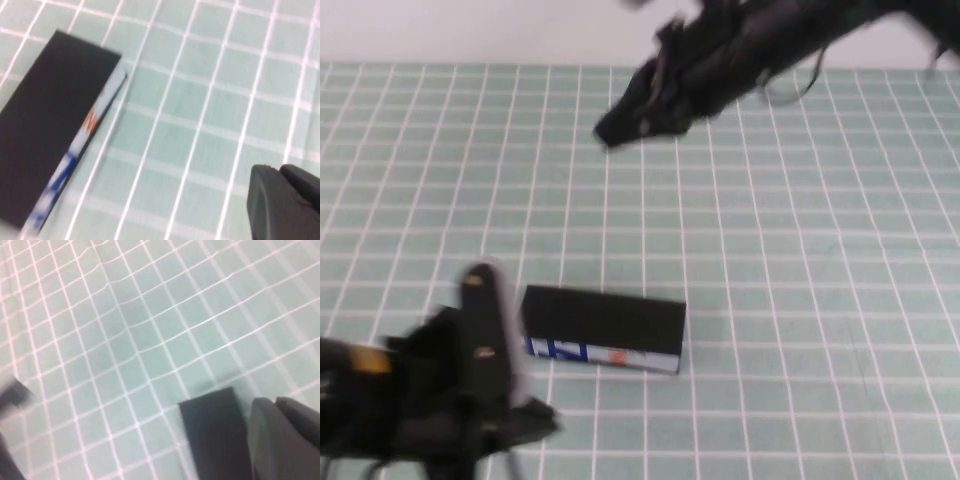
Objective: Return glasses to glasses case
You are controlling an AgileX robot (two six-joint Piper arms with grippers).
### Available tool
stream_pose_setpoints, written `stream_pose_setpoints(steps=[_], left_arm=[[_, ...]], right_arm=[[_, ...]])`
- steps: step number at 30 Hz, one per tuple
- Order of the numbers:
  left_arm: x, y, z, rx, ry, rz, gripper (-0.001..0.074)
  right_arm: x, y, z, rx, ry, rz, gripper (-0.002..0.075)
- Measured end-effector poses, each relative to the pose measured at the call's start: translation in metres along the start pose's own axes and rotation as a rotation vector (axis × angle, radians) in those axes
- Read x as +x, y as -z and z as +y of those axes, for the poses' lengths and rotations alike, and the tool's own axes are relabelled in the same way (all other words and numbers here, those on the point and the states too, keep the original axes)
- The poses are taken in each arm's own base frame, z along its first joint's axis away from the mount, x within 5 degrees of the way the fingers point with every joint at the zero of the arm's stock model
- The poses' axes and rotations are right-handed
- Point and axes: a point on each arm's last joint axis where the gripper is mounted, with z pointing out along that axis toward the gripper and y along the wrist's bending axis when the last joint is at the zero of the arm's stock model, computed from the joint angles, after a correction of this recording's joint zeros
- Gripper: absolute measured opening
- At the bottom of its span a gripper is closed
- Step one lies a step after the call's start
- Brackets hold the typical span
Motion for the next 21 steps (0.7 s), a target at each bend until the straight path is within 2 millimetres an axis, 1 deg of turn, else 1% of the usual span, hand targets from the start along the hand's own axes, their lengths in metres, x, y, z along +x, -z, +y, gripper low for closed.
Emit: stream_pose_setpoints(steps=[3,7,8,11,13,16,17,19,21], left_arm=[[0.006,0.030,-0.010,-0.098,0.005,0.027,-0.0001],[0.013,0.069,-0.018,-0.296,0.038,0.019,-0.0001],[0.014,0.079,-0.020,-0.341,0.047,0.011,-0.0001],[0.015,0.118,-0.027,-0.531,0.070,-0.057,-0.0001],[0.015,0.146,-0.034,-0.640,0.074,-0.114,-0.0001],[0.016,0.181,-0.049,-0.724,0.080,-0.180,-0.0001],[0.017,0.189,-0.053,-0.734,0.088,-0.190,-0.0001],[0.019,0.206,-0.064,-0.759,0.111,-0.238,-0.0001],[0.022,0.219,-0.073,-0.783,0.135,-0.300,-0.0001]], right_arm=[[-0.006,0.032,0.018,0.099,0.064,0.016,-0.0013],[-0.011,0.080,0.043,0.268,0.090,0.028,-0.0013],[-0.011,0.090,0.049,0.300,0.091,0.026,-0.0013],[-0.005,0.121,0.071,0.397,0.069,0.016,-0.0013],[0.003,0.139,0.087,0.448,0.071,0.010,-0.0013],[0.020,0.162,0.109,0.516,0.086,-0.012,-0.0013],[0.027,0.166,0.115,0.530,0.090,-0.015,-0.0013],[0.047,0.171,0.126,0.554,0.089,-0.019,-0.0013],[0.065,0.175,0.137,0.582,0.095,-0.068,-0.0013]])
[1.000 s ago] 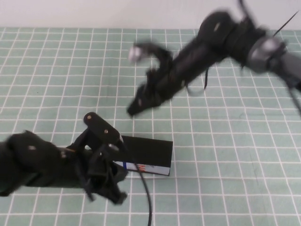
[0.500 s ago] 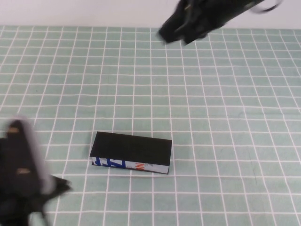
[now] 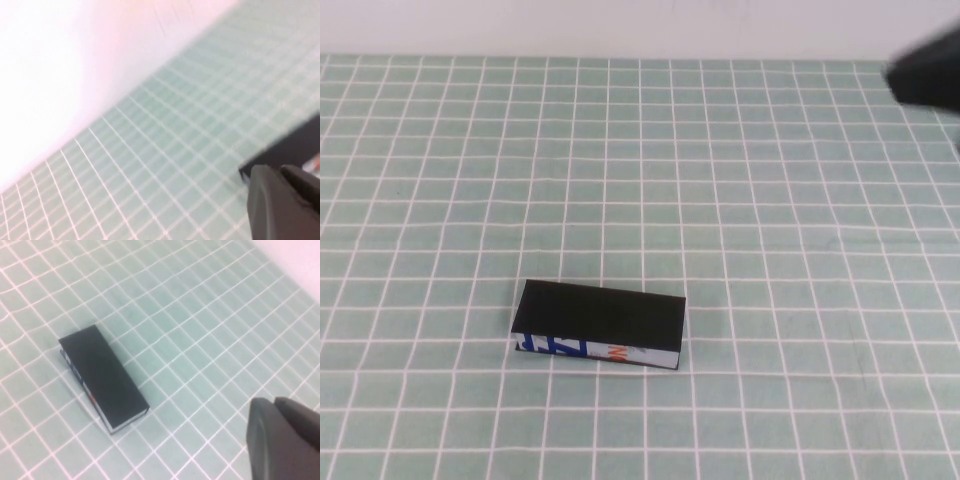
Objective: Return glasses to glasses case
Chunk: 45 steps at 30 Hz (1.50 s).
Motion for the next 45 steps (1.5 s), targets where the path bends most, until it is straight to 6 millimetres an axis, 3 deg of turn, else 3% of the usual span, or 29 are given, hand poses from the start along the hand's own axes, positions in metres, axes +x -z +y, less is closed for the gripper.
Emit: stream_pose_setpoints(steps=[5,8,13,18,26,45], left_arm=[[0.003,0.018,0.003,-0.042,0.163,-0.075,-0.0001],[0.005,0.019,0.003,-0.051,0.268,-0.089,-0.0001],[0.015,0.005,-0.004,-0.038,0.387,-0.072,-0.0001],[0.026,-0.014,-0.013,-0.024,0.445,-0.060,-0.0001],[0.028,-0.022,-0.015,-0.023,0.458,-0.091,-0.0001],[0.031,-0.022,-0.016,-0.023,0.461,-0.065,-0.0001]], right_arm=[[0.055,0.026,0.024,0.112,-0.092,-0.214,-0.0013],[0.100,0.026,0.038,0.159,-0.178,-0.291,-0.0013],[0.171,0.017,0.062,0.179,-0.269,-0.321,-0.0013],[0.215,0.012,0.078,0.193,-0.285,-0.355,-0.0013],[0.240,0.007,0.084,0.197,-0.355,-0.305,-0.0013],[0.247,0.005,0.087,0.180,-0.367,-0.227,-0.0013]])
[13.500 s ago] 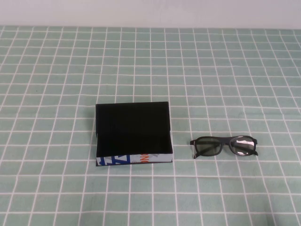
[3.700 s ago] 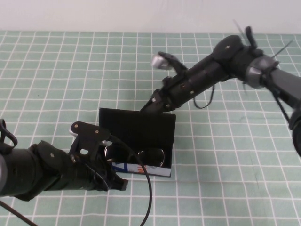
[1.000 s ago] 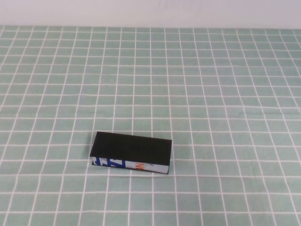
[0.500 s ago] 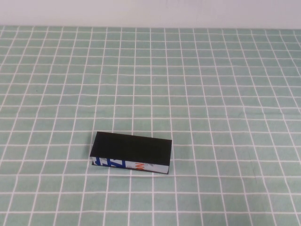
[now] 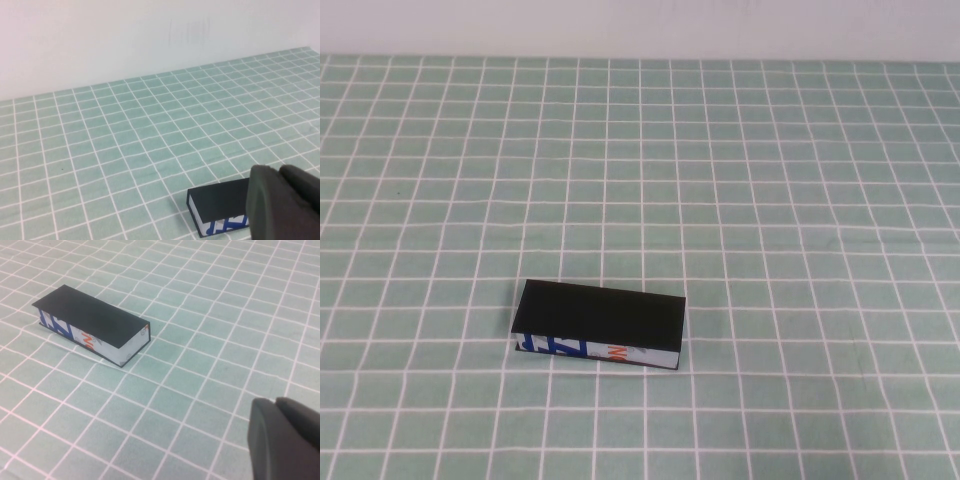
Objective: Return glasses to glasses case
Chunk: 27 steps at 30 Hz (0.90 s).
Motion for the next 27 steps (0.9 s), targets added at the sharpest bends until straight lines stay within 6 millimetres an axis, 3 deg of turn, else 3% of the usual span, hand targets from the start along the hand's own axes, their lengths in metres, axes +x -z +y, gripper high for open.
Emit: stream_pose_setpoints(steps=[8,17,23,27], left_arm=[[0.006,-0.004,0.001,-0.021,-0.012,0.026,-0.0001],[0.015,-0.020,0.015,-0.287,-0.096,-0.087,-0.0001],[0.046,-0.043,0.016,-0.304,0.006,-0.159,-0.0001],[0.073,-0.045,0.012,-0.274,0.060,-0.226,-0.0001]], right_arm=[[0.000,0.000,0.001,-0.013,-0.021,-0.001,-0.0013],[0.000,0.000,0.001,-0.014,-0.023,-0.001,-0.0013],[0.000,0.000,0.001,-0.014,-0.024,-0.001,-0.0013],[0.000,0.000,0.001,-0.015,-0.025,-0.001,-0.0013]])
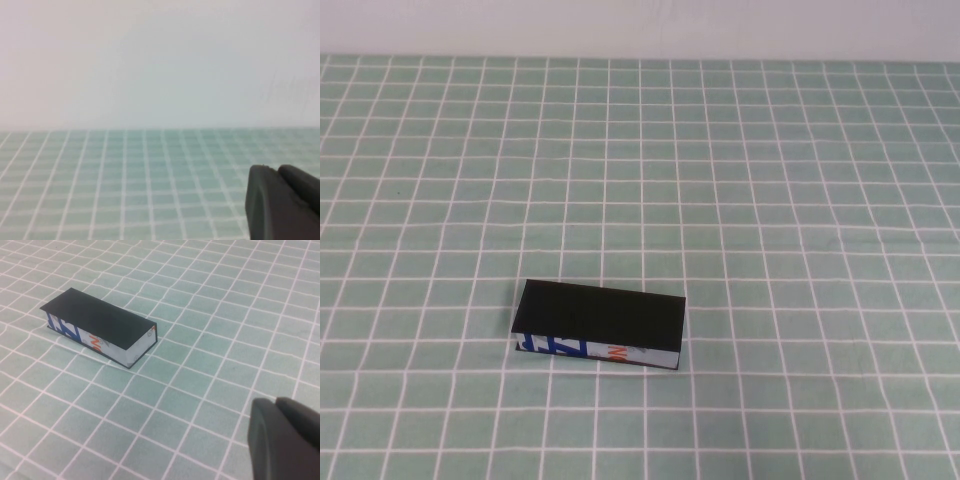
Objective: Return glasses to glasses case
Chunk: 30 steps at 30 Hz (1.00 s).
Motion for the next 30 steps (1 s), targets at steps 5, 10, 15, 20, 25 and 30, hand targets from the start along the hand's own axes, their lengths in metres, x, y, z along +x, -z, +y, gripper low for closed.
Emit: stream_pose_setpoints(steps=[5,10,15,20,25,30], left_arm=[[0.035,0.002,-0.004,0.059,-0.016,-0.053,-0.0001],[0.070,0.003,-0.005,0.078,0.027,-0.005,-0.0001],[0.090,0.005,-0.003,0.052,0.049,0.052,-0.0001],[0.105,0.006,0.003,-0.030,0.039,0.210,-0.0001],[0.110,0.008,0.005,-0.064,0.045,0.265,-0.0001],[0.110,0.008,0.005,-0.065,0.047,0.265,-0.0001]], right_arm=[[0.000,0.000,0.000,0.000,0.000,0.000,-0.0013],[0.000,0.000,0.000,0.000,0.000,0.000,-0.0013],[0.000,0.000,0.000,-0.001,-0.002,0.000,-0.0013],[0.000,0.000,0.000,-0.001,-0.002,0.002,-0.0013],[0.001,0.000,0.000,-0.002,-0.002,0.011,-0.0013],[0.003,0.000,0.000,-0.004,-0.002,0.032,-0.0013]])
